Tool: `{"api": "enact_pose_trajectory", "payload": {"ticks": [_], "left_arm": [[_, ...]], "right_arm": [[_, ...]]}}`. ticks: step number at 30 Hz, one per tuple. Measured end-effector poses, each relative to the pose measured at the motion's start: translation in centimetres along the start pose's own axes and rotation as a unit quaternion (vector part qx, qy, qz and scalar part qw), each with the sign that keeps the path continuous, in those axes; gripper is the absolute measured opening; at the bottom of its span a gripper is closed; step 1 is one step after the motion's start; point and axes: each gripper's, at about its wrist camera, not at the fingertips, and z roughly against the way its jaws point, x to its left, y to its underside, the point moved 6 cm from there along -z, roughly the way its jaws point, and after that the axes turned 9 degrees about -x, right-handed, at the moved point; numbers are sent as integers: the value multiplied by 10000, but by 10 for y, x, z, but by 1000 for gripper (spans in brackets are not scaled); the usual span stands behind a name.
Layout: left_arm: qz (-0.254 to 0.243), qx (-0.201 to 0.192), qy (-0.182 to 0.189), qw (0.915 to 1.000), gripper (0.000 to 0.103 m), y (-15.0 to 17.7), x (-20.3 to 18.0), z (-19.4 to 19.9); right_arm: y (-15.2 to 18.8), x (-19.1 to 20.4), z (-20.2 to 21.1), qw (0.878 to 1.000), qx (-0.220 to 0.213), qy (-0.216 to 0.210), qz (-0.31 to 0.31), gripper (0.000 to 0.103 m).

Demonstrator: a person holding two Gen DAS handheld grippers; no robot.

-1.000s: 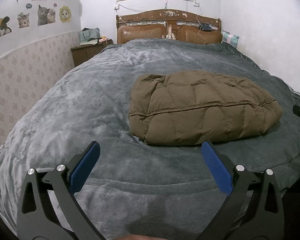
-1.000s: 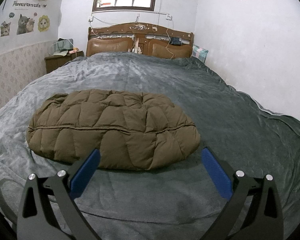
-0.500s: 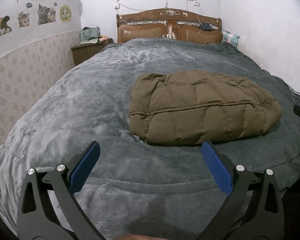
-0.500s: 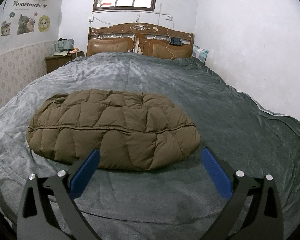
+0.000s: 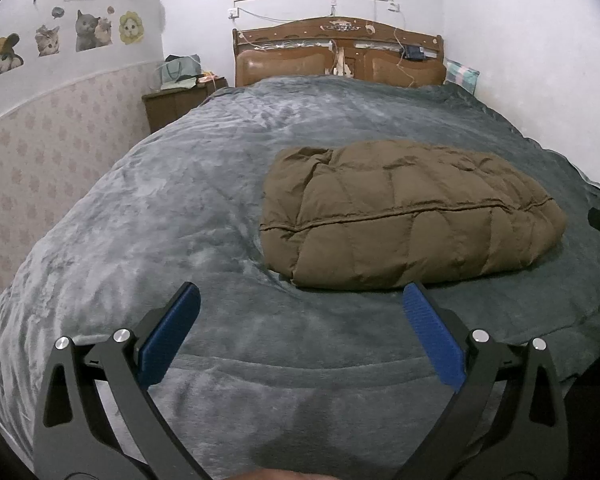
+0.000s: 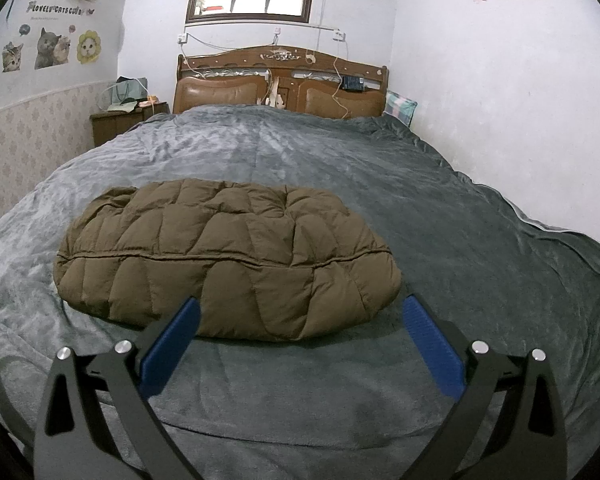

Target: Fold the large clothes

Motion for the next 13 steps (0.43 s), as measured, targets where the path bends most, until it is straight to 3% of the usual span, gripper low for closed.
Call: {"api": "enact_pose_trajectory", "payload": {"ticks": [13], "left_arm": [[97,106,58,9999,100,3,1,-4]], "right_arm": [[1,0,0,10000,8,-7,11,101]]}}
